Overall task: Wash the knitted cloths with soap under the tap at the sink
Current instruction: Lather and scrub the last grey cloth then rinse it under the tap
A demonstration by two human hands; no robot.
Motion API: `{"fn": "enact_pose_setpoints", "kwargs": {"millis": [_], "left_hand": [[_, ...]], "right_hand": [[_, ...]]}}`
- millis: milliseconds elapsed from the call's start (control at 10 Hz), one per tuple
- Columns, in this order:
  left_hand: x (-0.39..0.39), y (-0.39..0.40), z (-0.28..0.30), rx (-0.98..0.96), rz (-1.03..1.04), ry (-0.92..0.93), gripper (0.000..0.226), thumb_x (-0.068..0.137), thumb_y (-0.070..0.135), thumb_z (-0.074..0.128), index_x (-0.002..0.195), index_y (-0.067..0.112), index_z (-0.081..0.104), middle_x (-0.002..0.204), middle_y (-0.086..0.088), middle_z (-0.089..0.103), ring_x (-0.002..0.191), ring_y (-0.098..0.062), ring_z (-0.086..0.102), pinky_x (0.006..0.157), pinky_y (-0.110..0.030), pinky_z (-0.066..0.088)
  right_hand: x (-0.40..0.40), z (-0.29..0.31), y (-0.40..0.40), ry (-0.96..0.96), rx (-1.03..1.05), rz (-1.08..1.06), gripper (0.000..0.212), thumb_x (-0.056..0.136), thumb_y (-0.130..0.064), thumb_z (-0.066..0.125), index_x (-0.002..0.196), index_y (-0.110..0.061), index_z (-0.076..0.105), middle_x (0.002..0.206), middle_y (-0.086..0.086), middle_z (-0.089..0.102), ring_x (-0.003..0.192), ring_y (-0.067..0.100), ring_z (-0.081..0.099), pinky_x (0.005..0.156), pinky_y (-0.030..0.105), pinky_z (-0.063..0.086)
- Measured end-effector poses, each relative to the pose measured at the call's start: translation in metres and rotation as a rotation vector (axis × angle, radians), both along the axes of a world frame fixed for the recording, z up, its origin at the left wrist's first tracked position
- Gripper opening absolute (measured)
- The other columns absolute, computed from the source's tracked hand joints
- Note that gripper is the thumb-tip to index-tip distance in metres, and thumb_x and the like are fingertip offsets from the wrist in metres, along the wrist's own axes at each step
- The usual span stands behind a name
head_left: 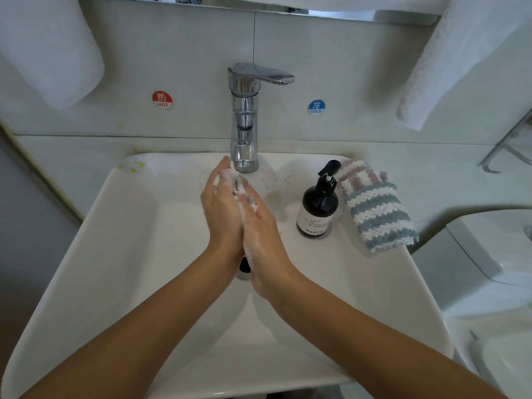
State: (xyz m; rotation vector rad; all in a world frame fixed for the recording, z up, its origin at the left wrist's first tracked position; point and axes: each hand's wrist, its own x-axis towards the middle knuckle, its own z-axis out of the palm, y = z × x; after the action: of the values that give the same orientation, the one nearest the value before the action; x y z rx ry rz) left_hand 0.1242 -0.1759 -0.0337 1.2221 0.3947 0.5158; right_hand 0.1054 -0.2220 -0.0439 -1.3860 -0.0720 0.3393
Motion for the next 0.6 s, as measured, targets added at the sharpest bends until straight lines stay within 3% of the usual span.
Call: {"fn": "enact_pose_setpoints", "kwargs": {"millis": [100, 200, 300, 400, 500, 600], "left_hand": [[0.005, 0.0, 0.002, 0.025, -0.028, 0.036, 0.03, 0.104, 0.019, 0.04, 0.125, 0.01, 0.059, 0.103, 0.0, 0.065, 0.088, -0.003, 0.065, 0.063, -0.005, 0.046], [0.001, -0.004, -0.004, 0.091, -0.071, 0.046, 0.025, 0.101, 0.01, 0.043, 0.12, 0.005, 0.059, 0.104, -0.005, 0.066, 0.092, -0.01, 0.064, 0.066, -0.005, 0.047], [-0.016, -0.022, 0.005, -0.03, -0.097, 0.058, 0.024, 0.101, 0.009, 0.042, 0.111, 0.014, 0.063, 0.095, 0.006, 0.066, 0.08, -0.001, 0.065, 0.068, -0.004, 0.048], [-0.026, -0.04, 0.001, -0.057, -0.176, 0.091, 0.026, 0.102, 0.026, 0.048, 0.122, 0.023, 0.064, 0.108, 0.006, 0.07, 0.103, -0.001, 0.065, 0.088, -0.011, 0.048], [-0.03, -0.049, -0.003, -0.013, -0.168, 0.085, 0.03, 0.102, 0.03, 0.045, 0.128, 0.028, 0.059, 0.118, 0.006, 0.068, 0.114, -0.003, 0.06, 0.101, -0.02, 0.042], [-0.017, -0.035, 0.008, 0.061, -0.08, 0.084, 0.024, 0.104, 0.026, 0.042, 0.111, 0.025, 0.065, 0.091, 0.011, 0.071, 0.085, 0.004, 0.067, 0.076, -0.012, 0.051]], "right_hand": [[-0.002, 0.005, -0.008, -0.064, -0.026, -0.027, 0.033, 0.105, -0.02, 0.037, 0.135, -0.021, 0.052, 0.118, -0.008, 0.064, 0.107, 0.008, 0.061, 0.086, 0.017, 0.045], [-0.003, 0.009, -0.015, -0.1, -0.023, -0.113, 0.029, 0.103, -0.014, 0.04, 0.127, -0.011, 0.057, 0.121, 0.013, 0.065, 0.112, 0.029, 0.062, 0.094, 0.041, 0.049], [0.009, 0.015, -0.018, -0.089, -0.064, -0.198, 0.026, 0.102, -0.013, 0.044, 0.121, -0.008, 0.061, 0.113, 0.014, 0.068, 0.102, 0.025, 0.066, 0.093, 0.043, 0.052], [0.022, 0.022, -0.026, -0.064, -0.018, -0.239, 0.027, 0.1, -0.021, 0.051, 0.12, -0.006, 0.063, 0.104, 0.006, 0.07, 0.097, 0.017, 0.067, 0.093, 0.035, 0.055], [0.021, 0.023, -0.035, -0.112, -0.073, -0.169, 0.027, 0.101, -0.022, 0.049, 0.113, -0.001, 0.062, 0.092, 0.002, 0.067, 0.081, 0.01, 0.064, 0.073, 0.019, 0.054], [0.013, 0.015, -0.033, -0.054, -0.002, -0.155, 0.018, 0.1, -0.017, 0.049, 0.092, -0.011, 0.064, 0.08, -0.001, 0.069, 0.074, 0.01, 0.066, 0.069, 0.023, 0.054]]}}
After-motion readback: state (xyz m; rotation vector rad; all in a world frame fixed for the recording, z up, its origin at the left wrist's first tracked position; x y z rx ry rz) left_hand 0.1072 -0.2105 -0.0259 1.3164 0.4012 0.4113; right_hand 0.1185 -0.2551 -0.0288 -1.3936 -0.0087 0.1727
